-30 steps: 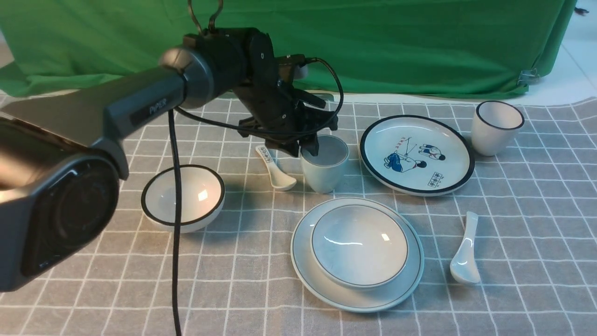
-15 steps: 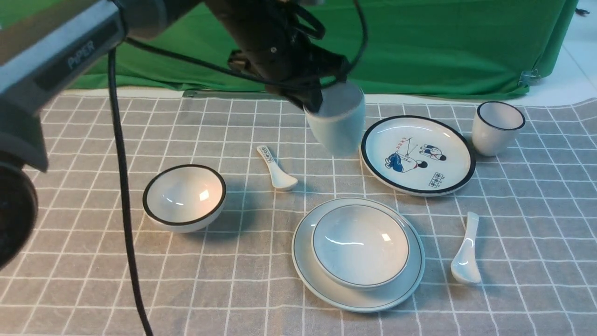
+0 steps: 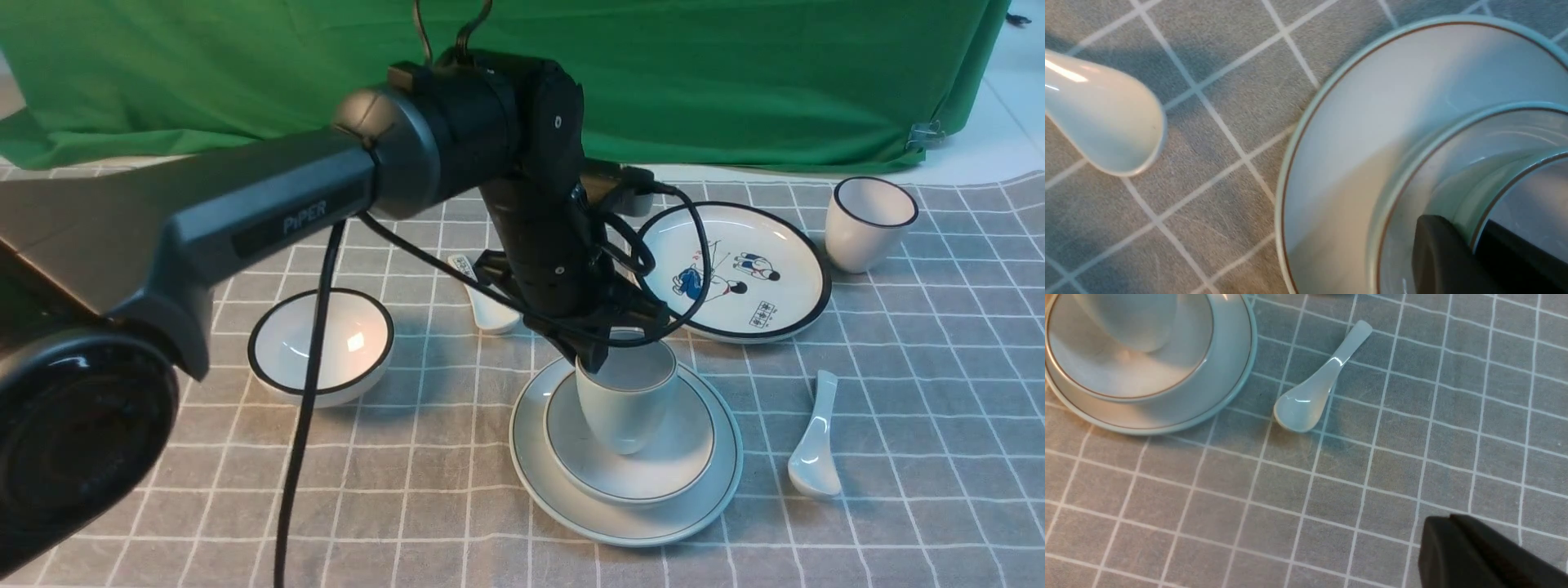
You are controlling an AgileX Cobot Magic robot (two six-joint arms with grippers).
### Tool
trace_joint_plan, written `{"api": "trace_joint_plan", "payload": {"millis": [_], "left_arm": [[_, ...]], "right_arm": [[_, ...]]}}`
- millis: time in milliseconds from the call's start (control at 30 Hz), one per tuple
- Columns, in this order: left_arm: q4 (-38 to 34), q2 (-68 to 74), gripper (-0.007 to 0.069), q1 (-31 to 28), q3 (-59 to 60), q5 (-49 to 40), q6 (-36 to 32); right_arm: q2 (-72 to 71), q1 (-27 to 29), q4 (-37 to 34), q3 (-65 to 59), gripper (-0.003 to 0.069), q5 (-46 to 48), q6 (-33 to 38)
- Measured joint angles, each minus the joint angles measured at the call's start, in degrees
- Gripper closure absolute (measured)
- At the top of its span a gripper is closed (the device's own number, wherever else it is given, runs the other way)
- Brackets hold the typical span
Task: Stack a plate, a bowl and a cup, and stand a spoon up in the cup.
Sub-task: Use the left arm to put the blue teacup into the blue rice bowl in the middle
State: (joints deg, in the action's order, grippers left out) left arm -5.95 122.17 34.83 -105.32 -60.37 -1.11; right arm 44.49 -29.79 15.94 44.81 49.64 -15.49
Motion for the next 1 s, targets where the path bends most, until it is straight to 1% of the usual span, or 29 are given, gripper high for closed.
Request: {"api": "trace_joint_plan", "payload": {"millis": [233,300,367,433,533,567,600,633,667,733,800,867,933,1000], "left_arm": [[-0.57,0.11,0.0587,0.00,0.00,1.03,0.00],[-0.57,0.11,0.0566,0.00,0.00,1.24,0.00],[-0.61,0.11,0.0513,0.00,0.00,1.26,-0.14],[-0.61,0.11,0.0477,0.00,0.00,0.95,-0.20],[-0.61,0.11,0.0350,0.00,0.00,-0.31,-0.20],[-0.61,0.11,0.0343,0.00,0.00,-0.45,-0.20],[-0.87,0.11,0.0291,0.00,0.00,-0.70,-0.20],[-0.92,0.11,0.0285,0.00,0.00,-0.79,-0.20],[-1.53,0.05,0.0242,0.00,0.00,-1.13,-0.14],[-2.09,-0.35,0.0198,0.00,0.00,-1.53,-0.14],[-2.23,-1.02,0.0179,0.00,-0.07,-1.96,-0.14],[-2.30,-2.29,0.0170,0.00,-0.28,-2.81,-0.14],[-2.37,-4.40,0.0175,0.00,-0.57,-3.47,-0.14],[-1.49,-6.99,0.0206,0.00,-0.64,-3.85,-0.14]], "right_arm": [[0.00,0.00,0.00,0.00,0.0625,0.00,0.00],[0.00,0.00,0.00,0.00,0.0624,0.00,0.00],[0.00,0.00,0.00,0.00,0.0624,-0.24,0.00],[0.00,0.00,0.00,0.00,0.0624,-0.43,0.00],[0.00,0.00,0.05,0.00,0.0624,-1.90,0.00],[0.00,0.00,0.05,0.00,0.0624,-2.01,0.00],[0.00,0.00,0.05,0.00,0.0624,-2.60,0.00],[0.00,0.00,0.05,0.00,0.0624,-2.69,0.00],[0.09,0.00,0.05,0.00,0.0624,-2.92,0.00],[0.80,0.33,0.05,0.02,0.0624,-2.57,-0.05],[1.77,1.02,0.11,0.08,0.0624,-2.04,-0.05],[3.76,2.87,0.11,0.75,0.0624,-0.67,-0.05],[6.26,5.82,0.06,2.43,0.0624,1.76,0.58],[9.53,10.47,-0.48,4.92,0.0624,3.86,3.07]]}}
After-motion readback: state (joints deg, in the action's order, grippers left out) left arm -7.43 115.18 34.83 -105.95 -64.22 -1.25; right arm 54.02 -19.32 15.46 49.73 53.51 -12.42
